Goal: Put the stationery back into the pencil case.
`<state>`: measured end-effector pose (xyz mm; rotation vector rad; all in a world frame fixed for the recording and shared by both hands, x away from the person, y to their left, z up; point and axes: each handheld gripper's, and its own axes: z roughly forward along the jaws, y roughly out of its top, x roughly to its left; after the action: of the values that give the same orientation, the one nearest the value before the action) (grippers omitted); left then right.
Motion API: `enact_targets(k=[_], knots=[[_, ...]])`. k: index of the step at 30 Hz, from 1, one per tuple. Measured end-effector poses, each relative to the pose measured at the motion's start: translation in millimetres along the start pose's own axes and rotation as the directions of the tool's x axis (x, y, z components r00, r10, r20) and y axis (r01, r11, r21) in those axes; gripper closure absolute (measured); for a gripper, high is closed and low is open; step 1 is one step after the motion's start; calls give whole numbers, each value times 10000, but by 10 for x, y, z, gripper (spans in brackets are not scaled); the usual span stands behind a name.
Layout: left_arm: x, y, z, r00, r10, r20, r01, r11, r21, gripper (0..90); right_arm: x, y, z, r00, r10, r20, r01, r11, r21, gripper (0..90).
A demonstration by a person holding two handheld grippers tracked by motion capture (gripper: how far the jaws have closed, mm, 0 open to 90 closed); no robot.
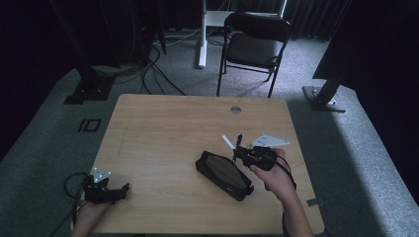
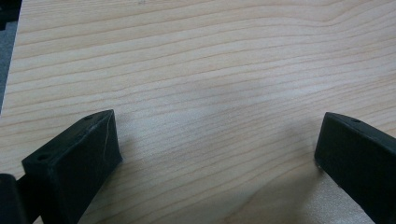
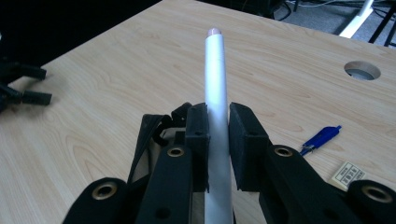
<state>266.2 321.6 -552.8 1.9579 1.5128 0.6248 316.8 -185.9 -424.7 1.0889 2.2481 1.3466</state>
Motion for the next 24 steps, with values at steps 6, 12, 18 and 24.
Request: enact_targets(k=[6, 12, 18, 24], knots=[[0, 0, 0, 10000, 6, 2, -6, 10000, 1, 3, 57, -19, 43, 9988, -325, -373, 335, 9991, 268, 785], [0, 0, 0, 10000, 4, -2, -4, 10000, -5, 3, 95, -39, 99, 9968, -484, -636, 520, 9971, 551, 785], [0, 0, 0, 10000, 5, 2, -5, 10000, 2, 3, 119, -51, 160, 9953, -613, -745, 682, 9933, 936, 785], [0, 0, 0, 10000, 8, 0, -8, 10000, -2, 3, 118, -77, 227, 9943, -605, -879, 709, 9903, 1198, 785]])
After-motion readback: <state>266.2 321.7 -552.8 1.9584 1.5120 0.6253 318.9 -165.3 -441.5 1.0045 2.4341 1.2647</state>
